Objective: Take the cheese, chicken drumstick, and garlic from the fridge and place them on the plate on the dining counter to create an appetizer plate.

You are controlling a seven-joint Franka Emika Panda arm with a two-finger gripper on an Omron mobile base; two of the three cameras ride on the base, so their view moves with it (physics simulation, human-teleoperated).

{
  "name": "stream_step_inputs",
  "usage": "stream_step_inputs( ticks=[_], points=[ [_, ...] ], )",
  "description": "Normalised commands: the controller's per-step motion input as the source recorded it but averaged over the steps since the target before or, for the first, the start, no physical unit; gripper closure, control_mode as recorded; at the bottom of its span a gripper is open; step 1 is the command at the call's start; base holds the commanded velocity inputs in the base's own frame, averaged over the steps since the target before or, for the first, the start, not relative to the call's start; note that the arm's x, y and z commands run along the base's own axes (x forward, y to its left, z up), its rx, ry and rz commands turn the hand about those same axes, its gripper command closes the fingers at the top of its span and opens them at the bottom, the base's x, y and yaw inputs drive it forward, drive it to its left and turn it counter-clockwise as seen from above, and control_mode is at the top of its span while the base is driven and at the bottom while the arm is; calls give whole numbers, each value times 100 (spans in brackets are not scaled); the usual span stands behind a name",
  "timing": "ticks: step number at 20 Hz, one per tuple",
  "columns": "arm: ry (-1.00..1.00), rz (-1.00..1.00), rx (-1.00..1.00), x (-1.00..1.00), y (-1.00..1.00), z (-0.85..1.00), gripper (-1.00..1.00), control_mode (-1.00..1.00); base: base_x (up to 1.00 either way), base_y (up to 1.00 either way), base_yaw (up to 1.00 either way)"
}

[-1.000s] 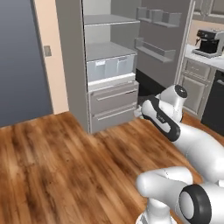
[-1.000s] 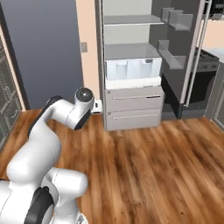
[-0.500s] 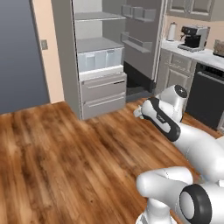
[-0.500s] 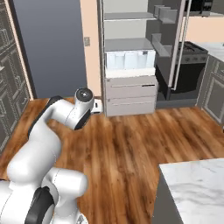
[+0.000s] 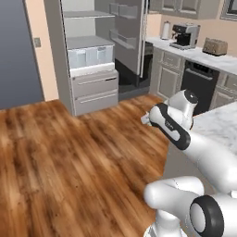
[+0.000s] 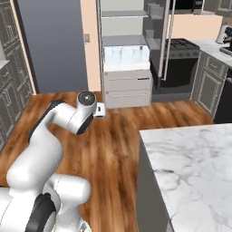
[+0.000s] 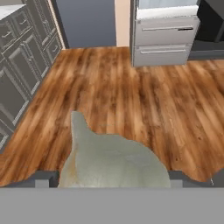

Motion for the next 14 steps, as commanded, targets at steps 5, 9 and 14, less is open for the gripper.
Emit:
stream_step_inputs(
  ticks=[5,9,14],
  points=[
    [0,0,0,0,0,0,100,100,-100,-81,0],
    [0,0,0,0,0,0,100,100,-100,-79,0],
    [0,0,0,0,0,0,100,100,-100,-76,0]
  ],
)
